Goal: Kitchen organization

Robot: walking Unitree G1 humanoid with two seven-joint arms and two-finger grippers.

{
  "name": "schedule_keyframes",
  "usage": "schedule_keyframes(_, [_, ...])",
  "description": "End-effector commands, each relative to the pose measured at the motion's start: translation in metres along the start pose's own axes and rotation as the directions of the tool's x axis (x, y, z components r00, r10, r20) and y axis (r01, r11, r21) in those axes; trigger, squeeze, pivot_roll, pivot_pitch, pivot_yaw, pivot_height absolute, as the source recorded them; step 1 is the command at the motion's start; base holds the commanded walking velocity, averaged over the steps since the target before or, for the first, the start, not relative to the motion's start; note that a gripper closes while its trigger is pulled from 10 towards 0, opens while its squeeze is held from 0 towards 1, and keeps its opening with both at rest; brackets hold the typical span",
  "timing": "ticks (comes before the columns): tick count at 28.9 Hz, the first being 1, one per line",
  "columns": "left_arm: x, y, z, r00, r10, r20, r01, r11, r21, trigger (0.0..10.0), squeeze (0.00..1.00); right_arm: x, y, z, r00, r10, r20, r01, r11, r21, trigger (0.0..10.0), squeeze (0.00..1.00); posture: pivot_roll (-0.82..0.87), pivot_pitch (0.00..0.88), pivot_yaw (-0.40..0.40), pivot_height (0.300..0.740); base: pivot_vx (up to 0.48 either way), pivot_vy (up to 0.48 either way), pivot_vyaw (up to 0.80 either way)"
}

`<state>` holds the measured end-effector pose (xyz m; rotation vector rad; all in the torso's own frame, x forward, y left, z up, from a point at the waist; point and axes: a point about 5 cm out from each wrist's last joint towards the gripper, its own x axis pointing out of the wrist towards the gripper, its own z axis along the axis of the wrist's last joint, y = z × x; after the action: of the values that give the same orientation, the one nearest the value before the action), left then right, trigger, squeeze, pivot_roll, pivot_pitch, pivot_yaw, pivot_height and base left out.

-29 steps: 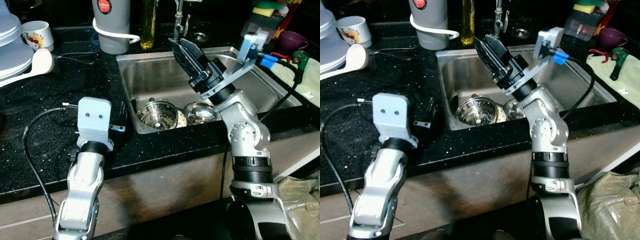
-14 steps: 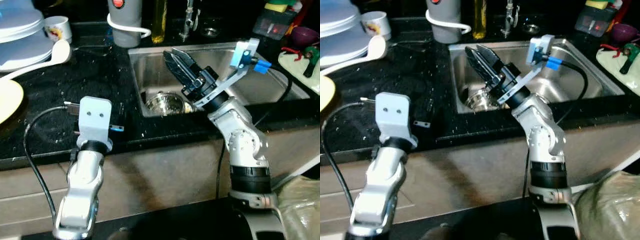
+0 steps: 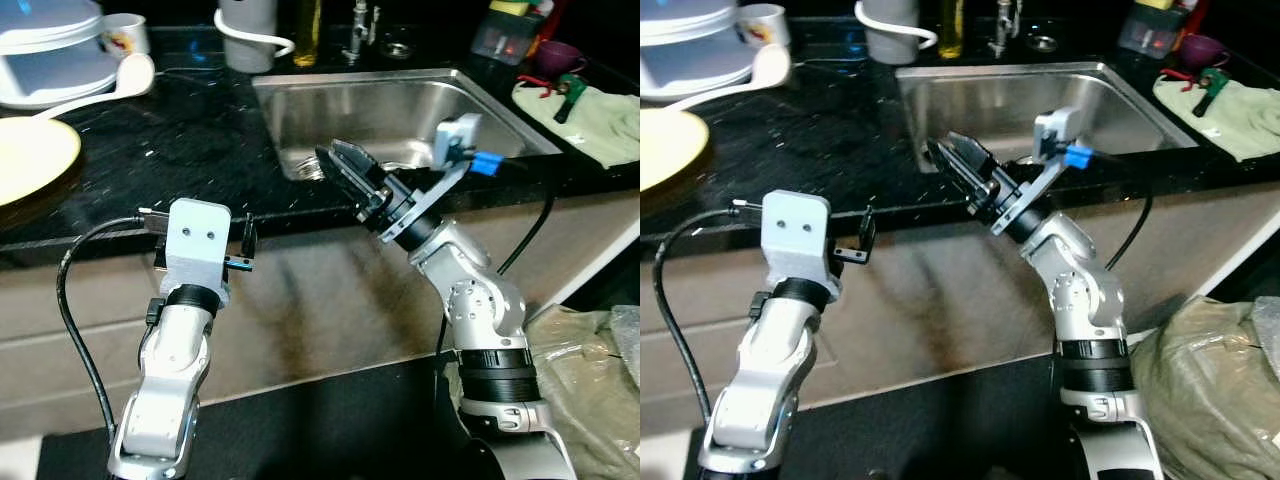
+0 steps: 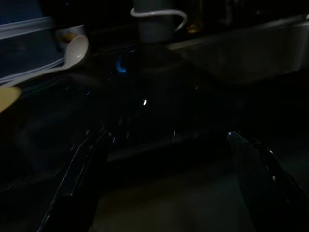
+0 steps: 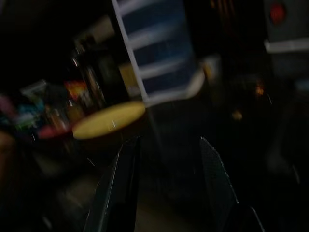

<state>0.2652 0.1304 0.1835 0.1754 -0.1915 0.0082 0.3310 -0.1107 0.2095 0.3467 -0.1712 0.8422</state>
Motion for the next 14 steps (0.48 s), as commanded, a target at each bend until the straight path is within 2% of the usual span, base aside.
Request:
schedule_keyframes(1, [-0.001, -0.004, -0.003, 1.000, -0.018, -0.004, 0.018, 1.000, 0.015, 10.0, 0.00, -0.008, -0.007, -0.009, 0.998, -0.040, -0.045, 0.039, 0.999, -0.028, 10.0, 0.00, 0.05, 0.029, -0.057, 0.732, -0.337, 0.000, 0.00])
schedule_keyframes(5, [-0.003, -0.003, -0.016, 0.998, -0.038, -0.042, 0.039, 0.999, 0.037, 10.0, 0.00, -0.023, -0.009, -0.040, 0.983, -0.060, -0.171, 0.053, 0.997, -0.048, 10.0, 0.00, 0.04, 0.024, -0.056, 0.732, -0.326, 0.000, 0.00])
schedule_keyframes(8, [-0.005, -0.004, -0.028, 0.995, -0.062, -0.081, 0.067, 0.996, 0.061, 10.0, 0.00, -0.032, -0.015, -0.062, 0.954, -0.125, -0.272, 0.096, 0.988, -0.121, 10.0, 0.00, 0.04, 0.024, -0.054, 0.732, -0.295, 0.000, 0.00])
schedule_keyframes(9, [-0.008, -0.005, -0.039, 0.989, -0.092, -0.114, 0.103, 0.990, 0.099, 10.0, 0.00, -0.038, -0.018, -0.076, 0.932, -0.163, -0.322, 0.117, 0.981, -0.155, 10.0, 0.00, 0.04, 0.026, -0.054, 0.732, 0.000, 0.000, 0.00])
schedule_keyframes(12, [-0.009, -0.006, -0.044, 0.986, -0.108, -0.130, 0.123, 0.985, 0.117, 10.0, 0.00, -0.039, -0.019, -0.082, 0.925, -0.174, -0.338, 0.125, 0.979, -0.162, 10.0, 0.00, 0.04, 0.026, -0.054, 0.732, 0.000, 0.000, 0.00])
schedule_keyframes(13, [-0.012, -0.009, -0.057, 0.973, -0.136, -0.185, 0.169, 0.970, 0.175, 10.0, 0.00, -0.042, -0.017, -0.095, 0.902, -0.178, -0.394, 0.122, 0.979, -0.163, 10.0, 0.00, 0.04, 0.027, -0.054, 0.732, 0.000, 0.000, 0.00])
schedule_keyframes(14, [-0.012, -0.009, -0.063, 0.968, -0.139, -0.209, 0.172, 0.974, 0.150, 10.0, 0.00, -0.040, -0.017, -0.095, 0.904, -0.173, -0.391, 0.117, 0.980, -0.161, 10.0, 0.00, 0.03, 0.028, -0.051, 0.732, 0.000, 0.000, 0.00])
